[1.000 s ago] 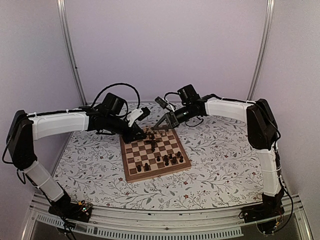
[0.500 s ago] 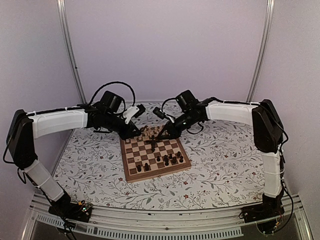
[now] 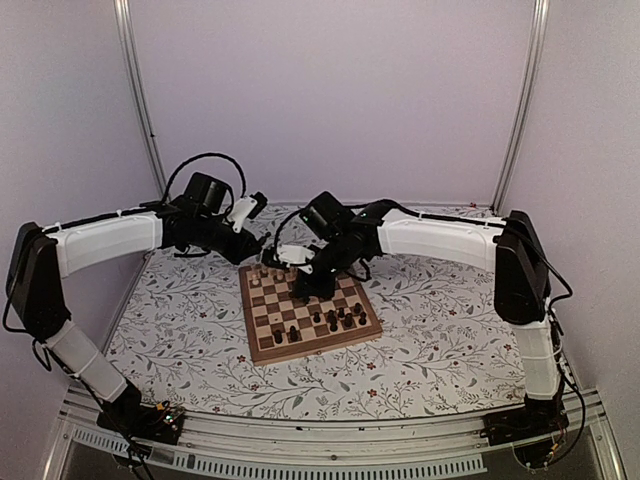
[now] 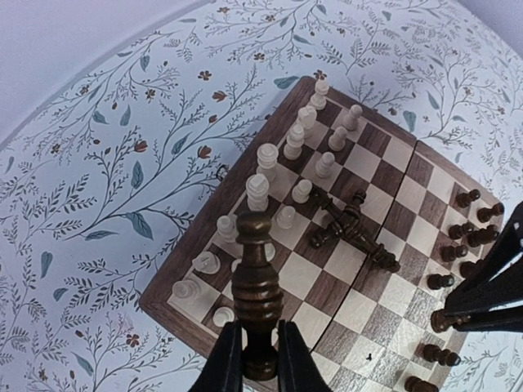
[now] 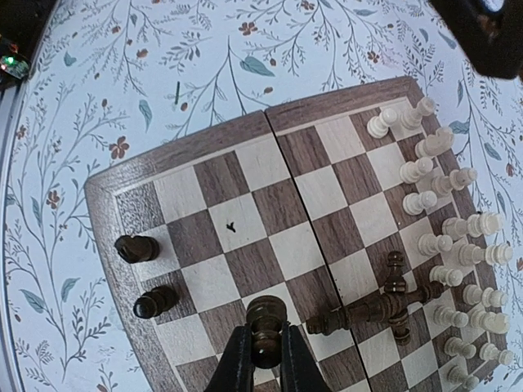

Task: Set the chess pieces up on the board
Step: Place the chess piece on the chessboard.

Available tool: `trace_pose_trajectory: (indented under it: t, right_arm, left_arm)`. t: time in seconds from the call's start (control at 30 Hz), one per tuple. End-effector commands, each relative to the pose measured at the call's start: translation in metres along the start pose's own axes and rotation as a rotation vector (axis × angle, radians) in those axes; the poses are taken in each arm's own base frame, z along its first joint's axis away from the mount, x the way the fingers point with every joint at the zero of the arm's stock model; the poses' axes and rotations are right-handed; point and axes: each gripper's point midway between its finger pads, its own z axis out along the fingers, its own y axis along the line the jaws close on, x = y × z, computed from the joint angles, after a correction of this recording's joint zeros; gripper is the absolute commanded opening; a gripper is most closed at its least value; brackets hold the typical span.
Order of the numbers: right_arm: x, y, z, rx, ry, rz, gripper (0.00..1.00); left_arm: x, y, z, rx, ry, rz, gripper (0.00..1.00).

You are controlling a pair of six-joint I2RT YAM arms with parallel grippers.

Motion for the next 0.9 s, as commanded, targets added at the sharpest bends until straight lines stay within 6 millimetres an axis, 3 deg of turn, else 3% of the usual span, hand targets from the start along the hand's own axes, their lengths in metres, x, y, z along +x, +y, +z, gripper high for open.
trace_pose_trajectory:
  t: [0.0,0.2,0.87]
  right_arm:
    - [0.029,-0.002,0.018,0.053,0.157,-0.064,0.07]
    - [0.041,0.002,0.03,0.048,0.24,-0.108,0.08]
    - [0.044,0.026,0.043,-0.01,0.288,-0.174,0.11]
  left_arm:
    - [-0.016,0.006,-0.013,-0.032,-0.051,-0.008,0.06]
    - [-0.017,0.009,-0.017,-0.05,-0.058,0.0,0.06]
    - [-0.016,0.012,-0.018,-0.066,-0.054,0.003,0.06]
